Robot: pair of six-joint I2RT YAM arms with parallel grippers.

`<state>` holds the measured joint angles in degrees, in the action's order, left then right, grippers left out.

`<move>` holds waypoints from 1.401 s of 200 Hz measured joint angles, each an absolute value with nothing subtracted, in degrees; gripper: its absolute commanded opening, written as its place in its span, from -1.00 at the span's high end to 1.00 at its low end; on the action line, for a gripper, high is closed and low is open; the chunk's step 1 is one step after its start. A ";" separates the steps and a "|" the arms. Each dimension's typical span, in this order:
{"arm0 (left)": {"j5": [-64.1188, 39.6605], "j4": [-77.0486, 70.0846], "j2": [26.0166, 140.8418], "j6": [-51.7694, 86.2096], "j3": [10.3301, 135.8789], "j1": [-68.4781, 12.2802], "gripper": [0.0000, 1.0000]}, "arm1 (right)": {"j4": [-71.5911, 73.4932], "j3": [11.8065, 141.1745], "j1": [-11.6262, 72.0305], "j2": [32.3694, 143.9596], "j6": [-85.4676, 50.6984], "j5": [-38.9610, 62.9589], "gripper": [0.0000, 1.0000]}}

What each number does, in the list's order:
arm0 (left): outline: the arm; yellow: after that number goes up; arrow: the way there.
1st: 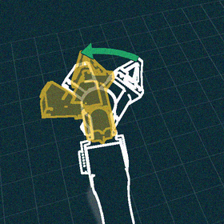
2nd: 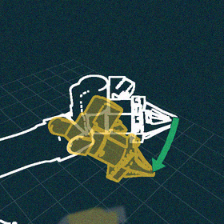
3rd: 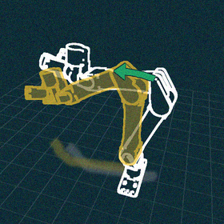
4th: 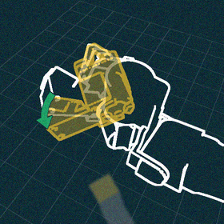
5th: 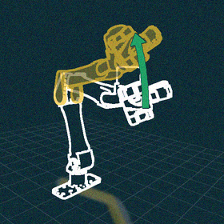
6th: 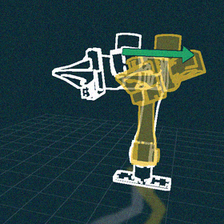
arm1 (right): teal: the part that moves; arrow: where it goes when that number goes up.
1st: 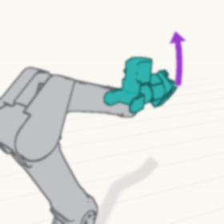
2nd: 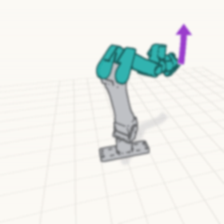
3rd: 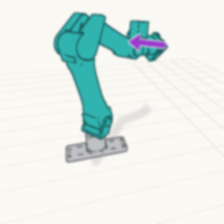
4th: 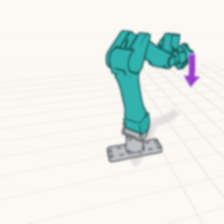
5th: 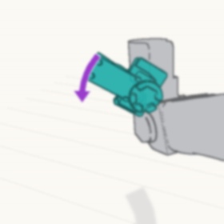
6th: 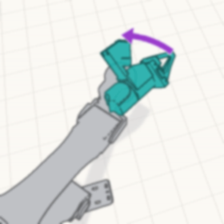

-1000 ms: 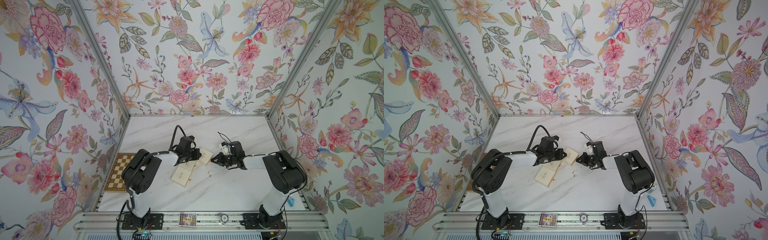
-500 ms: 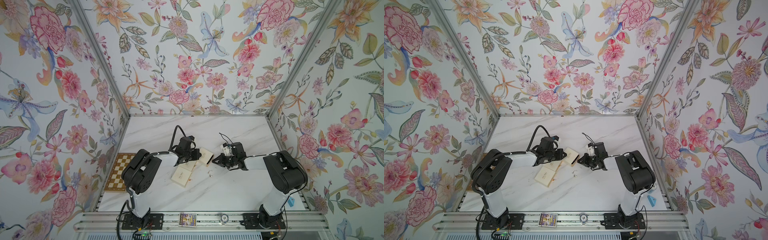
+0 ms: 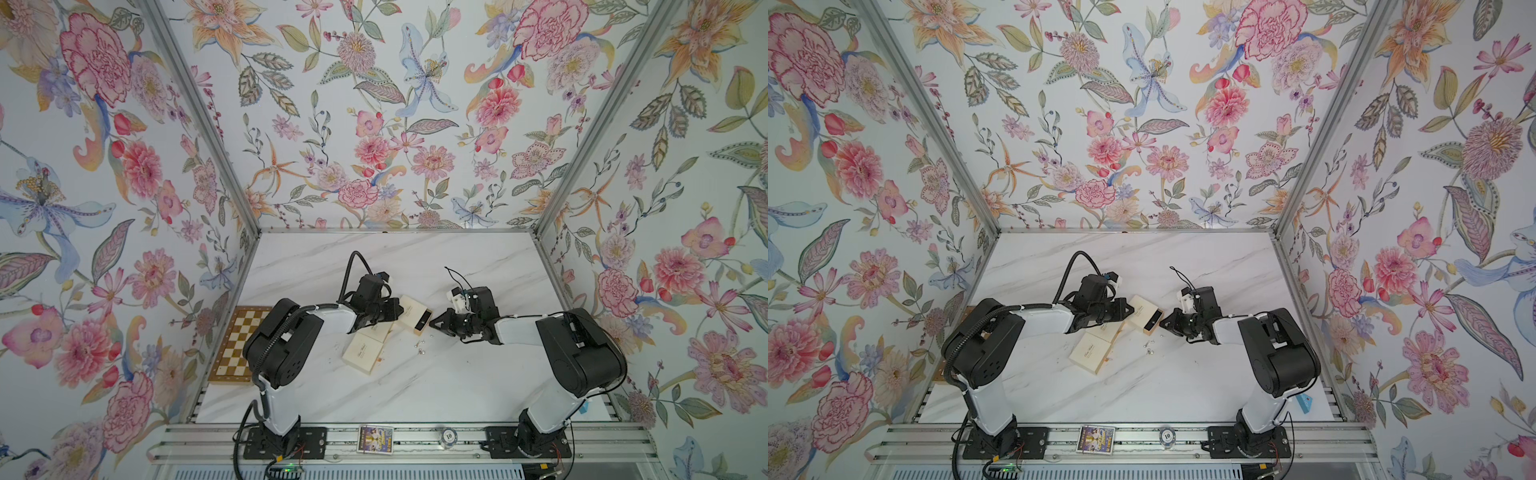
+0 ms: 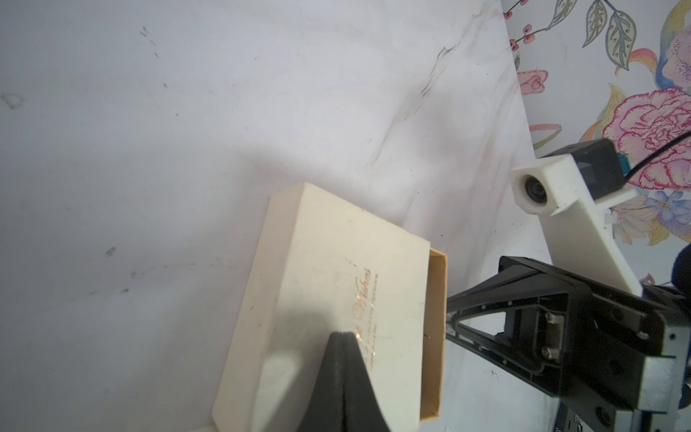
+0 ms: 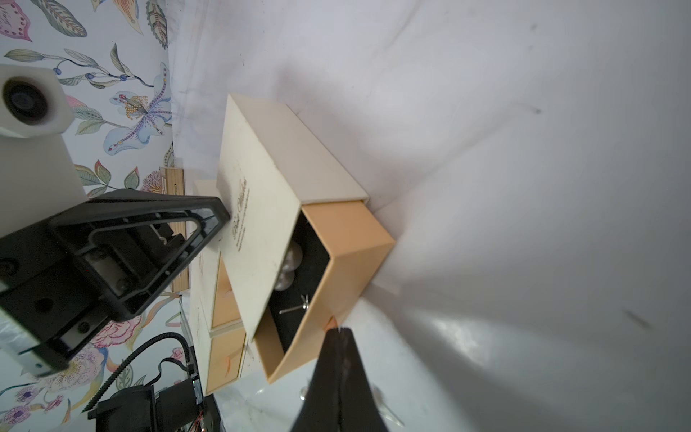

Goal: Take out the earrings from the drawer-style jewelry box
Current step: Open the drawer in the jewelry box.

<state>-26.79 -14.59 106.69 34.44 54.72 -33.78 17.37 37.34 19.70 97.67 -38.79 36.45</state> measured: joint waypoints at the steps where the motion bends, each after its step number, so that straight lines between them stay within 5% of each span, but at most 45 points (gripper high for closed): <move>1: -26.79 -14.61 106.69 34.44 54.72 -33.78 1.00 | 17.34 37.32 19.70 97.62 -38.79 36.45 1.00; 280: -26.76 -14.83 106.69 34.57 54.61 -33.76 1.00 | 15.97 34.37 17.91 95.55 -36.69 35.31 1.00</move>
